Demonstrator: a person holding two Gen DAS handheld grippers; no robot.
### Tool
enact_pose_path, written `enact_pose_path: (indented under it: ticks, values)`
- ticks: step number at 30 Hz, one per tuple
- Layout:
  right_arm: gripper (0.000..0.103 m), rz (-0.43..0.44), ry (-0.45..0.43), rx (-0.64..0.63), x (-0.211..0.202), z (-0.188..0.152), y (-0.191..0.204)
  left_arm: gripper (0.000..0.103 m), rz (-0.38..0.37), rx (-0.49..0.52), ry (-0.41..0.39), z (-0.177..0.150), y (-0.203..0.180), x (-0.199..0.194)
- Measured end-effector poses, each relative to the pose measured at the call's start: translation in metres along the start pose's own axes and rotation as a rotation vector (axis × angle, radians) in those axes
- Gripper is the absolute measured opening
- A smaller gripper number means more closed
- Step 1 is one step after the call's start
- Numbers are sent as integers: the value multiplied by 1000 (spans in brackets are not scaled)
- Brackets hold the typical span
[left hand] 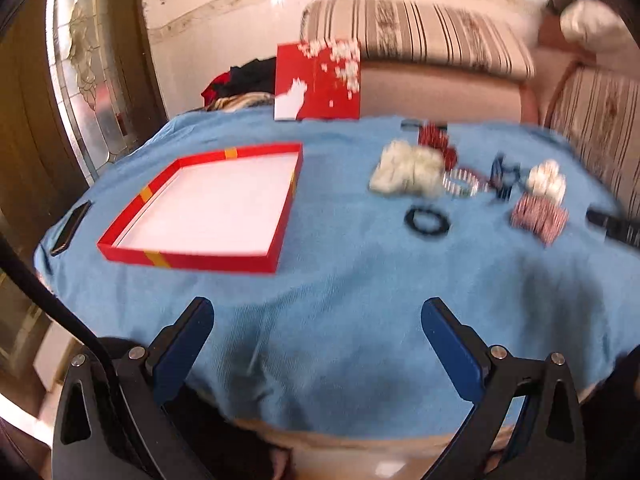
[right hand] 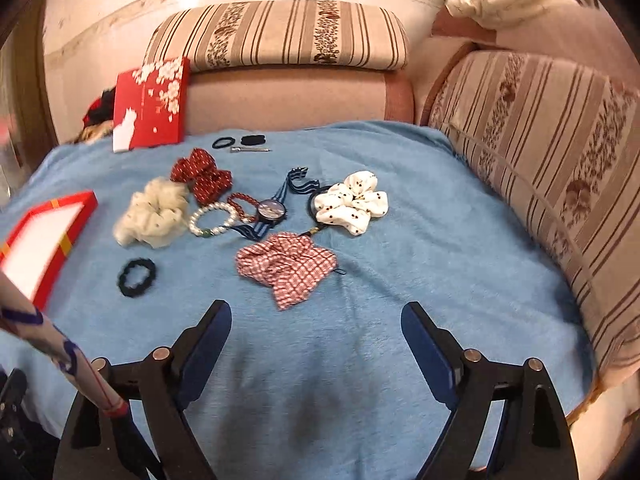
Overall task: Organize jewelry
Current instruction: 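Move both tools over the scattered scrunchies and bracelets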
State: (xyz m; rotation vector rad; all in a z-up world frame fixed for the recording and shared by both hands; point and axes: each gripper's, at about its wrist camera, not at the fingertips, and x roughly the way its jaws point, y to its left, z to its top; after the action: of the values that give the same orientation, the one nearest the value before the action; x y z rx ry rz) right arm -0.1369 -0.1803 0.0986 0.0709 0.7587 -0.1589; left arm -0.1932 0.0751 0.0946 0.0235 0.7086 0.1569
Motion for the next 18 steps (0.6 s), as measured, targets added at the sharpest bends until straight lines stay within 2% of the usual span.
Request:
enact_pose_path:
  ticks: [3, 6, 11, 13, 18]
  values:
    - [90, 38, -14, 49, 0, 6, -2, 103, -21, 4, -34, 19, -8, 5]
    - [90, 30, -27, 49, 10, 13, -3, 103, -40, 26, -63, 34, -16, 20]
    - [88, 47, 11, 73, 35, 30, -8, 103, -82, 26, -26, 63, -23, 60]
    - [88, 43, 8, 72, 41, 38, -9, 103, -104, 1, -25, 73, -18, 69]
    - [88, 34, -21, 78, 57, 52, -10, 103, -105, -44, -33, 98, -14, 89]
